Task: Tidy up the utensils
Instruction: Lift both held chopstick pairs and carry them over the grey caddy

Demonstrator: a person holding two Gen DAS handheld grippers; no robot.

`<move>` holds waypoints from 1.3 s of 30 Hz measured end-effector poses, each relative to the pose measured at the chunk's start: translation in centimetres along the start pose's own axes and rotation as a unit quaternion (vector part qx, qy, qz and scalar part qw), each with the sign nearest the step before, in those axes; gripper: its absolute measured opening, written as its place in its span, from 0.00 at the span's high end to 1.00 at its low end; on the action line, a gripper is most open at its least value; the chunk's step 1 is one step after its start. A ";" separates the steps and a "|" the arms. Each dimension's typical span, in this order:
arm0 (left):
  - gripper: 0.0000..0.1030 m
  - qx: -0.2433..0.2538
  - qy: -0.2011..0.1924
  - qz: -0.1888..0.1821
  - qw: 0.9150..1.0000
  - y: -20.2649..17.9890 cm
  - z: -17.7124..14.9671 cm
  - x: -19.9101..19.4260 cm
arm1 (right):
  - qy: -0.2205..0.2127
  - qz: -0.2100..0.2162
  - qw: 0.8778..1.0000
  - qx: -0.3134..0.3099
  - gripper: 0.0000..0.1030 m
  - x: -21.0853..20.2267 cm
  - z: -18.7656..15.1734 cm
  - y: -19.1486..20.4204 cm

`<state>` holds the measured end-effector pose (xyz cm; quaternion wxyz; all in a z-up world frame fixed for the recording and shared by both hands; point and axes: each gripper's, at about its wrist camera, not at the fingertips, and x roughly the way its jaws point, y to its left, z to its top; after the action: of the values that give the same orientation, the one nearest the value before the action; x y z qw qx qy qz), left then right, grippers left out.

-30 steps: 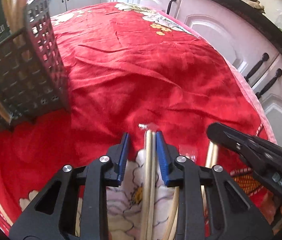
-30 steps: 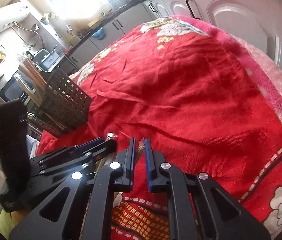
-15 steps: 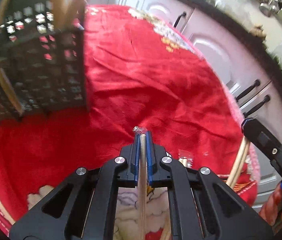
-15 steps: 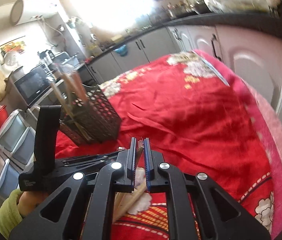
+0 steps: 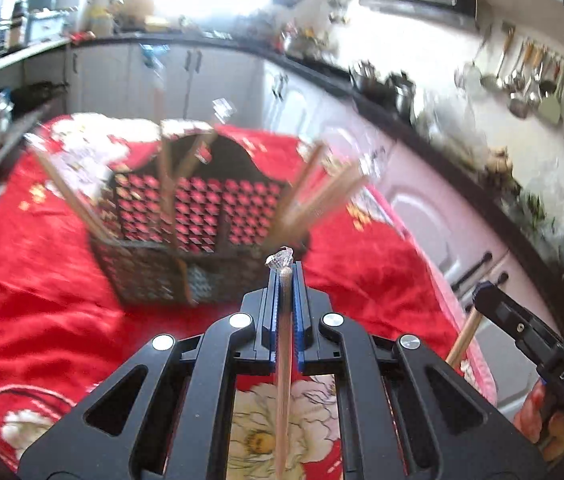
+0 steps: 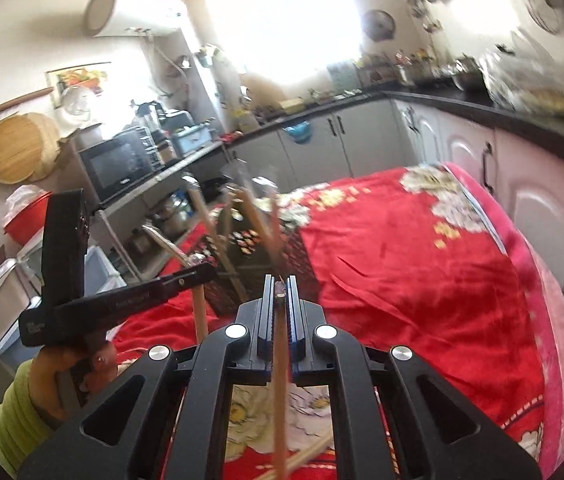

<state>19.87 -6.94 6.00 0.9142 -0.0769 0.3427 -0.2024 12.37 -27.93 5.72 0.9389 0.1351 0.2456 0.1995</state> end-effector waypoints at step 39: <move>0.97 -0.066 -0.180 0.039 0.981 6.3 8.0 -10.5 | -0.051 0.067 0.993 -0.083 0.95 5.0 8.7 9.3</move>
<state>19.98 3.23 16.48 0.9610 -0.1592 0.1878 -0.1263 17.97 -18.80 14.26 0.9428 0.0827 0.1700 0.2746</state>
